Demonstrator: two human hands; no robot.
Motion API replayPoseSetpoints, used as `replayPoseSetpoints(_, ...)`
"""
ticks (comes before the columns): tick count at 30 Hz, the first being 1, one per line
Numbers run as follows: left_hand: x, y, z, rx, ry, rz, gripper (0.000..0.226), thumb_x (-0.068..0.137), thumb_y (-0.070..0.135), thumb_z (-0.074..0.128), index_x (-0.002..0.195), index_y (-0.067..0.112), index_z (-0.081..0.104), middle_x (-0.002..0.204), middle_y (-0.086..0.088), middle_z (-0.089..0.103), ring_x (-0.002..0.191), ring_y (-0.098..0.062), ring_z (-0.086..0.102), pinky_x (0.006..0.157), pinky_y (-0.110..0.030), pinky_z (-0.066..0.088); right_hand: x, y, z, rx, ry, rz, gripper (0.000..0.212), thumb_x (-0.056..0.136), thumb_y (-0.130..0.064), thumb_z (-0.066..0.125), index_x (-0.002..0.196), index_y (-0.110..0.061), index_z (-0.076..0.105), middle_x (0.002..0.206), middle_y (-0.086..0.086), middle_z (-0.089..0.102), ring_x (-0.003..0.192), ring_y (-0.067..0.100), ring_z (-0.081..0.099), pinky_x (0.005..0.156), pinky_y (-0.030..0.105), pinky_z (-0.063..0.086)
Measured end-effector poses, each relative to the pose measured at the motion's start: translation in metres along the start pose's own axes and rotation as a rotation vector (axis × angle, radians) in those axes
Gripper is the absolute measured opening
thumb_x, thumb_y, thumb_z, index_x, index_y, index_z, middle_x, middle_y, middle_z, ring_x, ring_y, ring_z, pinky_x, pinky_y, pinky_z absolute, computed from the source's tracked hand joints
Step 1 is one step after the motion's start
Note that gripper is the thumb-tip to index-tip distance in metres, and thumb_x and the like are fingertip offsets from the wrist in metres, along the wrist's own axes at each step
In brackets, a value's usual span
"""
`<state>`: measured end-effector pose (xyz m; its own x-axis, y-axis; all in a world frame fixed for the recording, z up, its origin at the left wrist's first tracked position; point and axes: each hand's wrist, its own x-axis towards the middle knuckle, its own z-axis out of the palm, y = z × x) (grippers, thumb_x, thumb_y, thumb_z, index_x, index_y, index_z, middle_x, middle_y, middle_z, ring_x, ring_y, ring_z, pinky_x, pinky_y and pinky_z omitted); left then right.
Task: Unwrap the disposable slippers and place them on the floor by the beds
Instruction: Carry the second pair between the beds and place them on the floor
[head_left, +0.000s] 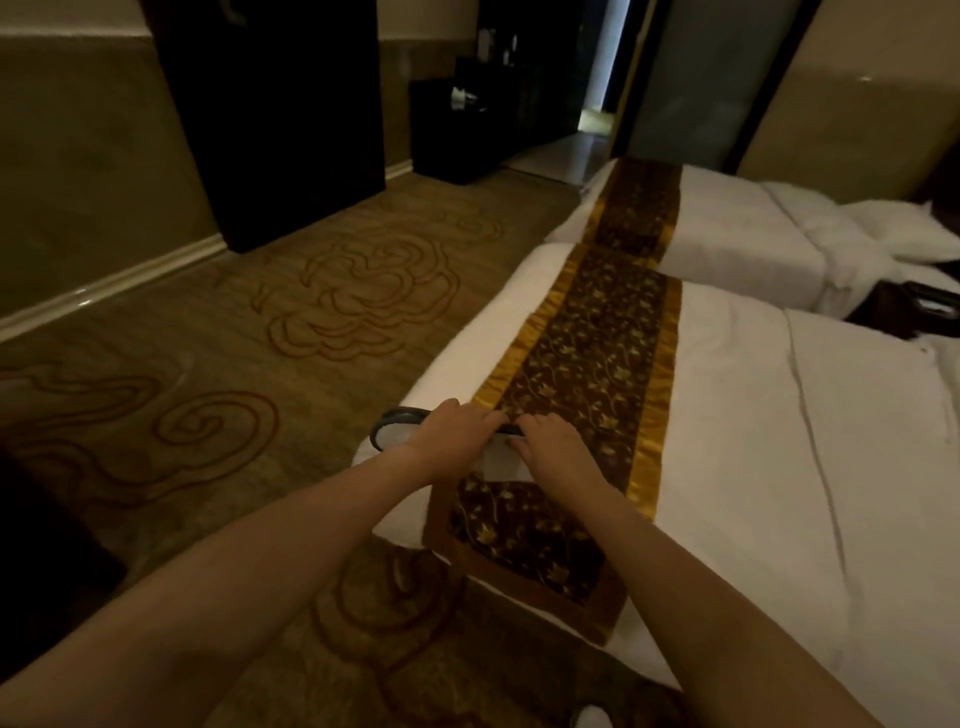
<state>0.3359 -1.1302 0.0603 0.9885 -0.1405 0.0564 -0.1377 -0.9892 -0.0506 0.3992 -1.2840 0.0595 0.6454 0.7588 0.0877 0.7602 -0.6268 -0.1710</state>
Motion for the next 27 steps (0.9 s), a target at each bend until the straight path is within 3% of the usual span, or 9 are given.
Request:
replayPoseSetpoints(9,0.000,-0.196,-0.003,-0.012,-0.030,-0.108,0.041,0.084,0.022,0.059,0.122,0.020,0.048,0.121,-0.001,0.061,0.108,-0.022,0.058,0.090,-0.035,0.043,0.178,-0.104,0.031,-0.001,0.011,-0.031,0.026,0.098,-0.030,0.036,0.102,-0.010,0.052,0.105,0.012,0.061,0.095,0.029,0.052,0.074,0.037,0.039)
replayPoseSetpoints(13,0.003,-0.263,0.003,-0.040,-0.022,-0.161,0.036,0.088,0.025,0.052,0.124,0.018,0.047,0.123,-0.003,0.061,0.109,-0.023,0.058,0.088,-0.034,0.043,0.247,-0.131,0.042,0.016,-0.024,-0.070,0.028,0.098,-0.032,0.038,0.104,-0.010,0.054,0.107,0.013,0.062,0.098,0.029,0.053,0.073,0.034,0.036)
replayPoseSetpoints(22,0.070,-0.406,0.031,-0.065,-0.039,-0.321,0.035,0.090,0.020,0.048,0.125,0.016,0.045,0.127,-0.007,0.057,0.113,-0.027,0.055,0.090,-0.037,0.041,0.425,-0.142,0.071,-0.003,-0.071,-0.143,0.027,0.096,-0.032,0.043,0.105,-0.010,0.055,0.112,0.012,0.062,0.103,0.029,0.054,0.081,0.037,0.040)
replayPoseSetpoints(27,0.129,-0.504,0.030,-0.107,-0.039,-0.390,0.033,0.091,0.019,0.047,0.124,0.015,0.046,0.121,-0.008,0.060,0.108,-0.028,0.056,0.081,-0.036,0.040,0.548,-0.143,0.073,0.022,-0.085,-0.177,0.026,0.096,-0.031,0.042,0.107,-0.010,0.054,0.114,0.012,0.060,0.105,0.029,0.053,0.081,0.037,0.041)
